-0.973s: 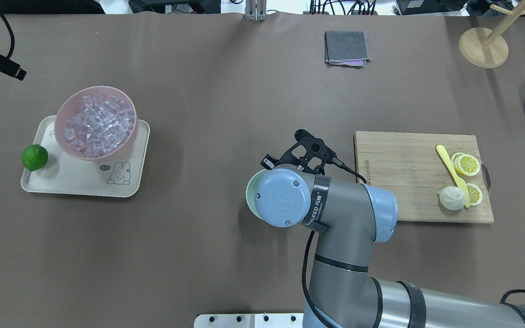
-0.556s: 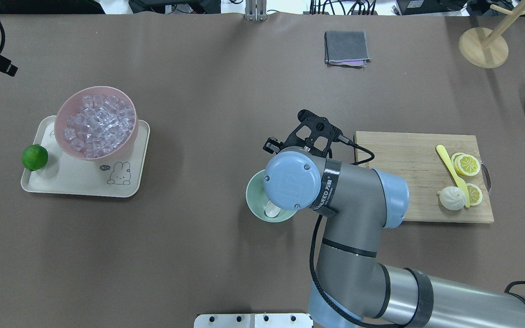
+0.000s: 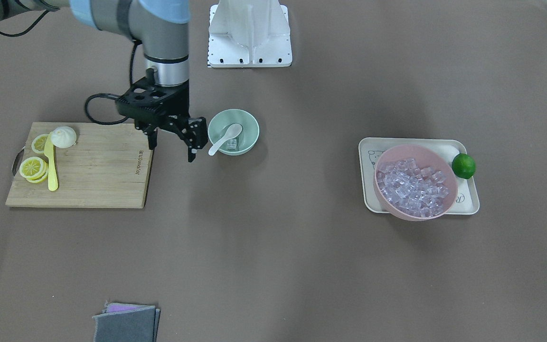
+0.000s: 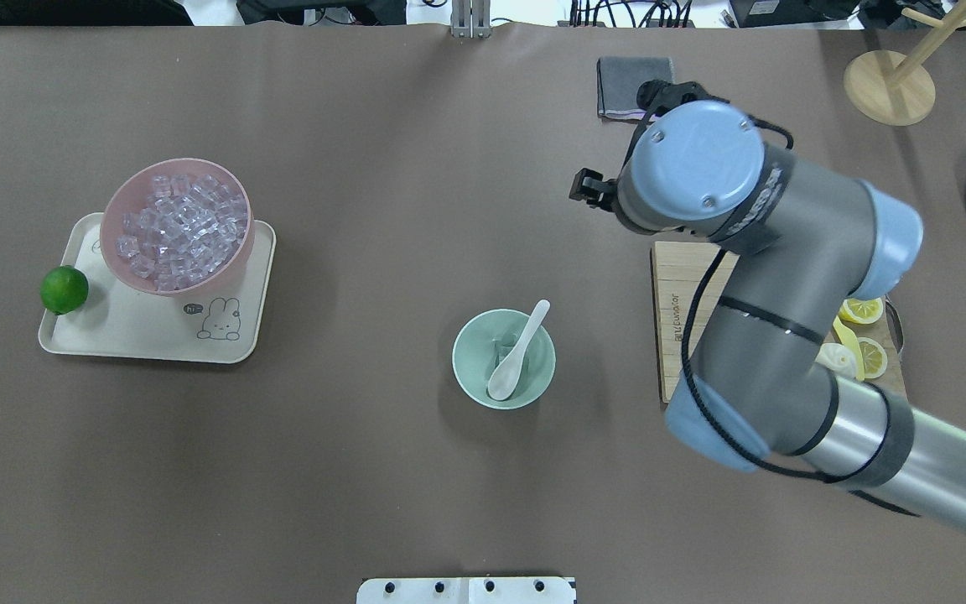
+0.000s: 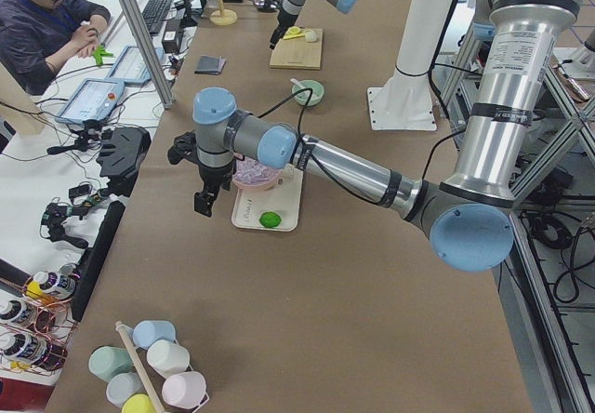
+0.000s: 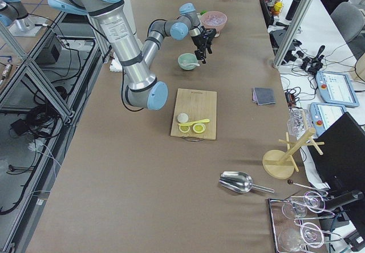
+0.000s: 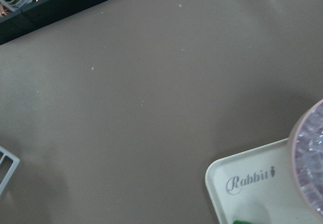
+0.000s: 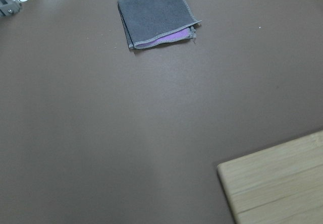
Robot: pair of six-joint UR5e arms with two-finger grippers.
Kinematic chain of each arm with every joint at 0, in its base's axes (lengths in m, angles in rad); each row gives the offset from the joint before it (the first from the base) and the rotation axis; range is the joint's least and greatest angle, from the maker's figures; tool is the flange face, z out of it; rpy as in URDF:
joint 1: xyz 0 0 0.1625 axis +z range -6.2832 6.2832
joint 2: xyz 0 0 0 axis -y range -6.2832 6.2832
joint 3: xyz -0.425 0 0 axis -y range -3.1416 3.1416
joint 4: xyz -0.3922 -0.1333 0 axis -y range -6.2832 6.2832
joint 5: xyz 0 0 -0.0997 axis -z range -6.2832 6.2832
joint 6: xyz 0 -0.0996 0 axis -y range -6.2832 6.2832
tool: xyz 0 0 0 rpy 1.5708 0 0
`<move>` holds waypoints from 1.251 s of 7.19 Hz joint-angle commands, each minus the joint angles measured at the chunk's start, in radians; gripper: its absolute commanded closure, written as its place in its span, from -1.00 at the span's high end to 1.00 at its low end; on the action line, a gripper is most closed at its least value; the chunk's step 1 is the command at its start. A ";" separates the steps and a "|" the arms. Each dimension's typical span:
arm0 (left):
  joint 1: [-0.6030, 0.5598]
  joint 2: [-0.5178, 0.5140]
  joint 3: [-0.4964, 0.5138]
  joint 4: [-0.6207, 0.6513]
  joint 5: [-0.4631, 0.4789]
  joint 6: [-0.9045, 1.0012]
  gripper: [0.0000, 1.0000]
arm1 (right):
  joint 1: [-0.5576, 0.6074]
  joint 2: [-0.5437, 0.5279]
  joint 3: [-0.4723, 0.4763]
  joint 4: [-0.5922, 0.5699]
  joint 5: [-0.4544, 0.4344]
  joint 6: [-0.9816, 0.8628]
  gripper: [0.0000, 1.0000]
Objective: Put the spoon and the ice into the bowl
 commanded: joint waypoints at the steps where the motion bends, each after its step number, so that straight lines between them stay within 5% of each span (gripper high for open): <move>1: -0.056 0.145 0.020 0.015 -0.034 0.040 0.97 | 0.179 -0.080 0.012 0.001 0.193 -0.306 1.00; 4: -0.079 0.254 0.018 -0.058 -0.009 0.037 0.97 | 0.427 -0.227 0.010 0.001 0.424 -0.778 1.00; 9: -0.083 0.270 0.018 -0.061 -0.011 0.036 0.97 | 0.759 -0.610 0.003 0.001 0.596 -1.359 1.00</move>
